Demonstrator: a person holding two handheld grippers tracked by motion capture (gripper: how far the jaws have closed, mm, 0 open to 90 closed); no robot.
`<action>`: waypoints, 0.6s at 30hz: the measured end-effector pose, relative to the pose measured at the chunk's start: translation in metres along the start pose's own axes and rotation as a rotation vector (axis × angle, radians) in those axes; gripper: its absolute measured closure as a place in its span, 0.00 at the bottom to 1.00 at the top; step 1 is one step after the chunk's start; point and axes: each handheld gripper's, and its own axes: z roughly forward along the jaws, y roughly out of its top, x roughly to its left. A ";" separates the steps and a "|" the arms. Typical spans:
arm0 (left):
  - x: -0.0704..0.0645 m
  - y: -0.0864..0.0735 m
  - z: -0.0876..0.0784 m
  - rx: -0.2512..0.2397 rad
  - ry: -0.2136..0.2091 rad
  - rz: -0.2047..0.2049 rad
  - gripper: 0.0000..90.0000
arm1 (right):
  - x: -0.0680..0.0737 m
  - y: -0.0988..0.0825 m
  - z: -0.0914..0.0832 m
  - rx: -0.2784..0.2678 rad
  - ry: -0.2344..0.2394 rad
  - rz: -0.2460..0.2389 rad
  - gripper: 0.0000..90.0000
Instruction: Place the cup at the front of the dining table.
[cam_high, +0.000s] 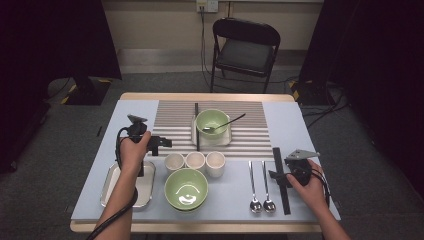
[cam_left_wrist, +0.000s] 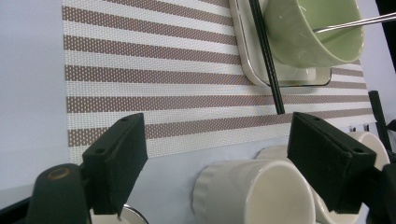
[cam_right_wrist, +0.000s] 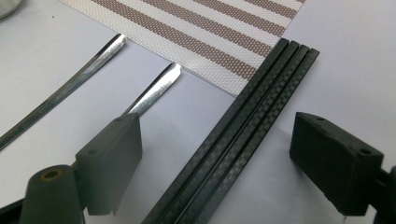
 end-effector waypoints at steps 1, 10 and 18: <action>0.000 0.000 0.000 0.000 -0.004 0.001 0.22 | 0.000 0.000 0.000 0.000 0.001 -0.002 0.18; 0.003 -0.005 0.000 0.008 -0.008 0.004 0.22 | 0.000 0.000 0.000 0.001 0.001 0.002 0.18; 0.006 -0.012 0.002 0.016 -0.010 -0.005 0.22 | 0.000 0.000 0.000 0.001 0.001 0.001 0.18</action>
